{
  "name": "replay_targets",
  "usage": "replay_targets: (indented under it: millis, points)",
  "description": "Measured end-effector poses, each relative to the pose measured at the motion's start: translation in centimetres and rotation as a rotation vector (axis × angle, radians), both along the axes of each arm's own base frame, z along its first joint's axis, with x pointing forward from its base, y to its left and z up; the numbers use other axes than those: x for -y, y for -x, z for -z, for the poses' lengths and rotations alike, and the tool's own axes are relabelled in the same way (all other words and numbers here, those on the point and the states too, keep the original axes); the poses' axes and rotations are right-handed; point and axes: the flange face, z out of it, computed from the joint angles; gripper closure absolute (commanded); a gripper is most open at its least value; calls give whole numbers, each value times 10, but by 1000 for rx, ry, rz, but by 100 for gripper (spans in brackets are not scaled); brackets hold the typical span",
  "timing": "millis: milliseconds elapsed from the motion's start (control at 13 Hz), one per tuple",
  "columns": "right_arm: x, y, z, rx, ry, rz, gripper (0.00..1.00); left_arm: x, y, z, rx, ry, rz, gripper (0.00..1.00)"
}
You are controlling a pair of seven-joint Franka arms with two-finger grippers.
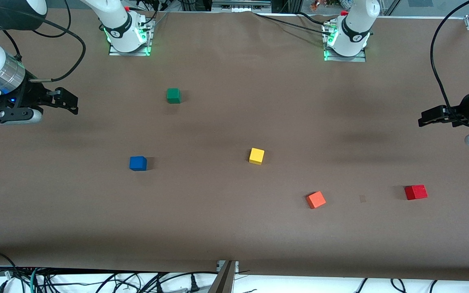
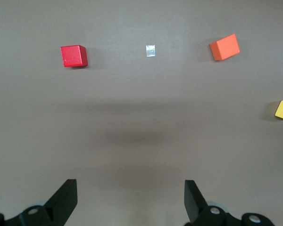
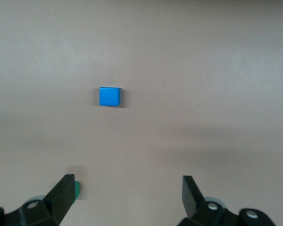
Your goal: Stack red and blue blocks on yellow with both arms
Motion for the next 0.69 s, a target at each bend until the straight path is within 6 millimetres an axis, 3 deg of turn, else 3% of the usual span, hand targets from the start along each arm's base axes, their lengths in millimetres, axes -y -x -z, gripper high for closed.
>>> replay_targets:
  millis: [462, 692]
  points:
    - [0, 0, 0, 0, 0, 0, 0, -7, -8, 11, -7, -3, -12, 0]
    - [0, 0, 0, 0, 0, 0, 0, -48, -27, 40, 16, -15, -77, 0]
